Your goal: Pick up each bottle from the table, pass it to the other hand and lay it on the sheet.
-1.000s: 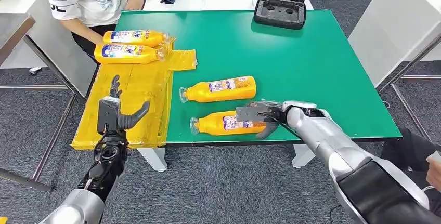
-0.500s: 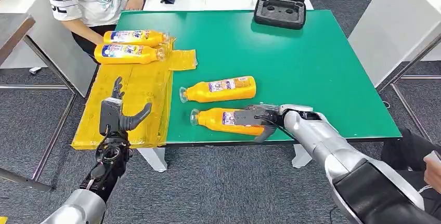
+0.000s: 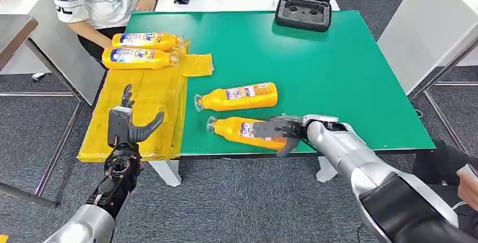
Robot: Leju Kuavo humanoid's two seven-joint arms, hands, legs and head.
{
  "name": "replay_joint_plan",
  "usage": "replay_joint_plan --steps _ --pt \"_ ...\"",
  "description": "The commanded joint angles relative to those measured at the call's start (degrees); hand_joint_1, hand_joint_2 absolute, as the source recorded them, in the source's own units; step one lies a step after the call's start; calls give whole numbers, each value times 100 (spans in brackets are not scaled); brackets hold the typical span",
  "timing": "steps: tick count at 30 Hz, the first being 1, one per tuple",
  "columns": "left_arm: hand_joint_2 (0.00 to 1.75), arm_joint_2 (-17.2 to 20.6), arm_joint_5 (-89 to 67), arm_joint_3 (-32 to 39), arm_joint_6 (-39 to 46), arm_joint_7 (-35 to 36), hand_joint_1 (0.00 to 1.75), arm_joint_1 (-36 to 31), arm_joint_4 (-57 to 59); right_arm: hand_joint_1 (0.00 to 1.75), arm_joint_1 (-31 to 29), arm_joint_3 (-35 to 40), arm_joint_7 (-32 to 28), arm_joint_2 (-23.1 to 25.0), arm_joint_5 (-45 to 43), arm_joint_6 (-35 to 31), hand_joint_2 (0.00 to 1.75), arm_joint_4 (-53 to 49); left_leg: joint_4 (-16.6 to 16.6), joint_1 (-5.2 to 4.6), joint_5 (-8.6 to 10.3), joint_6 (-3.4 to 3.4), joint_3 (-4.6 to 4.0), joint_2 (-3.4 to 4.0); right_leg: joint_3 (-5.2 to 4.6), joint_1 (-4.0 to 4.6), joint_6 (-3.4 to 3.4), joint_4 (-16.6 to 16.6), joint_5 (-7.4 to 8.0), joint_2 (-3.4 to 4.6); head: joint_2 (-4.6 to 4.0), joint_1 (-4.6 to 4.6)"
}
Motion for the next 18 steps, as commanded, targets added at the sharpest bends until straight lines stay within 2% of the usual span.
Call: replay_joint_plan --steps 1,4,5,6,7,8,9,18 --pt "175 -56 37 -71 -49 7 0 -185 468 0 -198 251 97 66 62 66 175 468 -1 9 -14 -13 32 0 34 9 -12 -4 -13 -1 0 0" --pt "175 -83 43 -82 -40 7 0 -187 513 0 -116 245 93 -15 57 22 175 467 1 10 -15 -12 32 -3 37 10 -11 -5 -14 -4 0 -2" --pt "175 -89 42 -93 -57 5 0 -187 530 9 -88 235 78 -30 44 14 175 458 -4 8 -11 -11 31 -6 35 8 -10 -8 -12 -7 0 0" --pt "175 -104 45 -99 -51 -13 0 -185 545 33 -56 222 64 -61 27 27 175 437 -3 4 -4 -6 14 -8 18 4 -6 -5 -6 -8 0 0" --pt "175 -110 45 -101 -52 -15 0 -183 547 66 -42 211 50 -73 11 42 175 430 -4 6 -9 -10 26 -8 30 6 -9 -6 -11 -9 0 0" --pt "175 -121 37 -105 -33 -11 0 -173 544 133 -19 222 68 -102 29 -7 175 417 -2 7 -9 -9 23 -7 27 7 -8 -6 -10 -8 0 0" --pt "175 -124 36 -105 -31 -8 0 -171 542 143 -14 213 68 -103 20 -9 175 418 -4 4 -7 -8 21 -11 26 4 -7 -6 -10 -12 0 0" --pt "175 -139 28 -123 -55 14 0 -147 561 148 -2 214 73 -156 16 31 175 410 -3 5 -4 -9 22 -6 24 5 -8 -7 -6 -8 0 0"
